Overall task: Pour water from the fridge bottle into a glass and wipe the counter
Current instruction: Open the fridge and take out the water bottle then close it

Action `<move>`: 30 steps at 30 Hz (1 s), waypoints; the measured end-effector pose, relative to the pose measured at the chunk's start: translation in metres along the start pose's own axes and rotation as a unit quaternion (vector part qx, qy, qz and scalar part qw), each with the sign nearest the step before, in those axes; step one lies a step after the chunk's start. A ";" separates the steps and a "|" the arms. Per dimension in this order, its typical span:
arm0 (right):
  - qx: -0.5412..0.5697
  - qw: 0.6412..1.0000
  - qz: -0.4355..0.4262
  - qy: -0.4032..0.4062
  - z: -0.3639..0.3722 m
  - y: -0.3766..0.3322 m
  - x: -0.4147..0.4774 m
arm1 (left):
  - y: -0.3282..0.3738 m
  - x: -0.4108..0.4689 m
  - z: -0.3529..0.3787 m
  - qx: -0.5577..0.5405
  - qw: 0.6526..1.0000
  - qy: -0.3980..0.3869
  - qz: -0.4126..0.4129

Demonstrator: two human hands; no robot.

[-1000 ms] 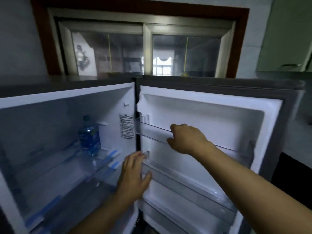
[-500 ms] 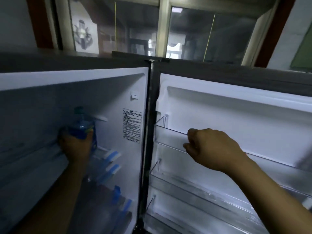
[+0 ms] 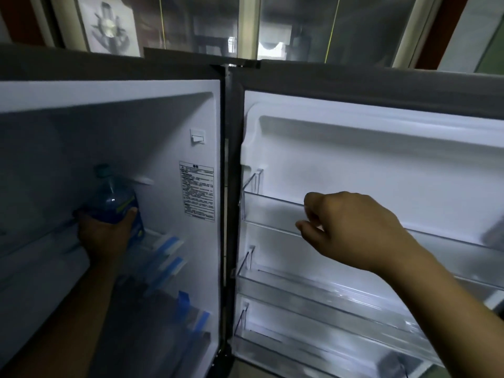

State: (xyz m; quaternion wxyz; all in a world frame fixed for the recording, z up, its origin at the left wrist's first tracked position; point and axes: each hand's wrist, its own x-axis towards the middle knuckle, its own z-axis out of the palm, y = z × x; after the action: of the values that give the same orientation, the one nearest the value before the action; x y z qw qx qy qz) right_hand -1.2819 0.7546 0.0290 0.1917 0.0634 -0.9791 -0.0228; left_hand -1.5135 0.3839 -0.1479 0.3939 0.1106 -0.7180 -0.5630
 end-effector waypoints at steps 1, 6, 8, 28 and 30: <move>0.000 1.000 -0.005 0.005 0.001 0.001 0.000 | 0.005 -0.009 -0.004 -0.009 1.000 -0.013 -0.006; 0.011 0.999 -0.028 0.026 0.002 0.007 -0.002 | 0.036 -0.081 -0.036 -0.051 0.999 -0.018 -0.003; 0.018 0.998 -0.040 0.035 -0.001 0.012 -0.006 | 0.057 -0.114 -0.055 -0.060 0.998 -0.032 -0.017; -0.070 0.989 0.035 0.126 -0.023 0.034 -0.106 | 0.209 -0.275 -0.271 -0.069 0.993 -0.091 -0.017; -0.099 0.991 0.036 0.087 -0.032 0.005 -0.117 | 0.213 -0.275 -0.287 -0.072 0.993 -0.091 -0.018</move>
State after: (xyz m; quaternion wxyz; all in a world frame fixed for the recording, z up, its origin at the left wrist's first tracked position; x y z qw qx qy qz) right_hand -1.1628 0.7749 0.0151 0.2819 0.0106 -0.9534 -0.1073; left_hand -1.0724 0.4152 -0.0623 0.3238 0.0425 -0.7063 -0.6281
